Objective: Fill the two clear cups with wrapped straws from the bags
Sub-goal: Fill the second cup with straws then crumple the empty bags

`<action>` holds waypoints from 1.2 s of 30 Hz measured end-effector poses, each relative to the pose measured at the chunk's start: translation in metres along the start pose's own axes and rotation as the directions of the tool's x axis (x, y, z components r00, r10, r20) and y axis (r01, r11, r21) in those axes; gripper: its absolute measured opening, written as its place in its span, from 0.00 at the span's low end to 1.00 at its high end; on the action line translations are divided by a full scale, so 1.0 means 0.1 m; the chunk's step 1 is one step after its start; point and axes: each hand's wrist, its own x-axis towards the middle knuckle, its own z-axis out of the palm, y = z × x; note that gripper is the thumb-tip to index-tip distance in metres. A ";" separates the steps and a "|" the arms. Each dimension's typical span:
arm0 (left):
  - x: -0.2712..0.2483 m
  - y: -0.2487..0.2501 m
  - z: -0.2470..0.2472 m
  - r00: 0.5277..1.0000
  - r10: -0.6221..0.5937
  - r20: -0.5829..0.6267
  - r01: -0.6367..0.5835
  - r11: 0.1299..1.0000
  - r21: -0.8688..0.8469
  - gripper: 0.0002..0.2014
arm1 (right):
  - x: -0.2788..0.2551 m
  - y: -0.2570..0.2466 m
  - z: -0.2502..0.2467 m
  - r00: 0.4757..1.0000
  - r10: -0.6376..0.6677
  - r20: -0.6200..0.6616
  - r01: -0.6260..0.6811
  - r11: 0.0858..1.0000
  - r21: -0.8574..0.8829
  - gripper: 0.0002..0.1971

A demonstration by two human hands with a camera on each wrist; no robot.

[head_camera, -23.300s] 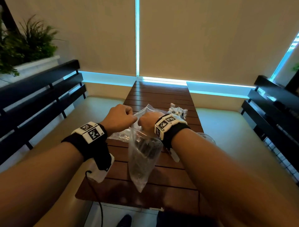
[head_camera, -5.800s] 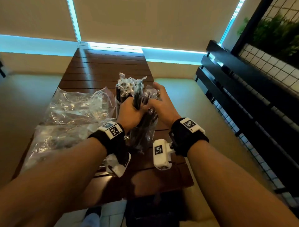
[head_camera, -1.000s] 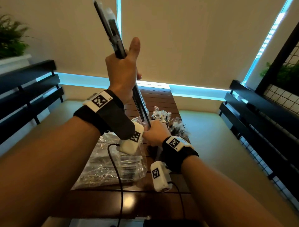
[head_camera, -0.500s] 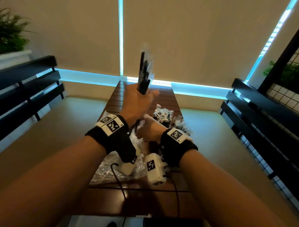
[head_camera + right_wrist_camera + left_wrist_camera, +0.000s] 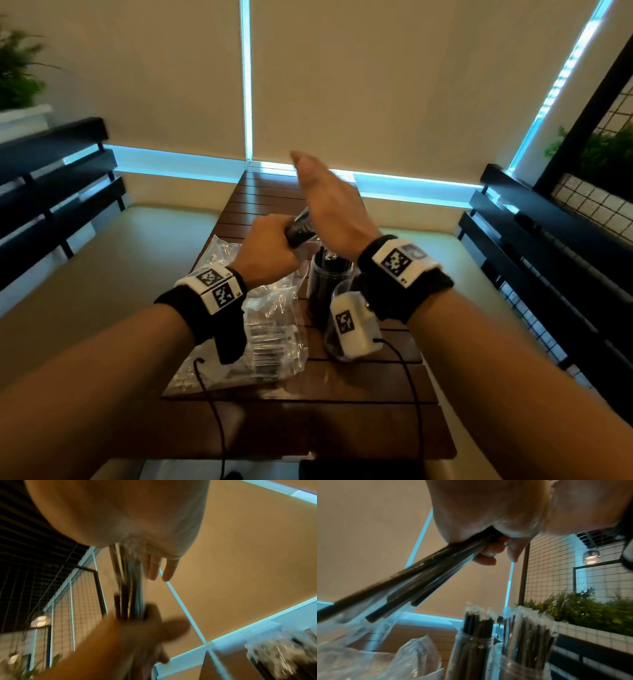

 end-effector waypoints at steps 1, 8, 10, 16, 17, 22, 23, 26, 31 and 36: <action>0.03 0.05 0.01 1.000 0.020 0.000 -0.020 1.000 0.012 0.18 | -0.05 0.01 0.09 1.000 -0.020 0.002 0.020 1.000 0.022 0.25; 0.00 -0.06 0.05 0.999 0.031 0.034 -0.030 0.999 -0.013 0.23 | -0.10 0.01 -0.06 0.999 0.012 -0.052 -0.007 0.995 0.101 0.23; 0.01 -0.04 0.06 0.999 0.038 0.029 -0.038 0.999 0.008 0.25 | -0.08 0.02 -0.09 0.994 -0.003 -0.110 0.022 0.985 0.169 0.23; 0.10 0.08 0.32 0.990 0.127 0.067 -0.128 0.992 0.022 0.08 | -0.15 0.30 0.04 0.999 0.010 -0.048 -0.011 0.999 -0.031 0.27; 0.10 0.07 0.36 0.988 0.134 0.070 -0.137 0.990 0.027 0.09 | -0.18 0.35 0.00 0.998 0.001 -0.059 -0.005 0.998 -0.065 0.28; 0.39 0.14 0.47 0.980 -0.150 -0.132 0.105 0.950 -0.294 0.24 | -0.38 0.76 -0.25 0.917 0.023 -0.397 -0.071 0.992 -0.106 0.20; 0.46 0.15 0.50 0.966 -0.204 -0.158 0.128 0.911 -0.392 0.25 | -0.44 0.90 -0.28 0.881 0.058 -0.469 -0.133 0.983 -0.129 0.22; 0.52 0.26 0.66 0.960 -0.234 -0.153 0.143 0.881 -0.451 0.29 | -0.72 1.28 -0.29 0.857 0.225 -0.464 -0.329 0.931 -0.156 0.39; 0.48 0.33 1.08 0.979 -0.175 -0.101 0.107 0.872 -0.477 0.28 | -1.03 1.69 -0.07 0.855 0.499 -0.137 -0.508 0.861 -0.036 0.70; 0.57 0.44 1.22 0.976 -0.187 -0.113 0.093 0.824 -0.558 0.35 | -0.97 1.84 0.11 0.845 0.509 -0.165 -0.523 0.851 -0.050 0.66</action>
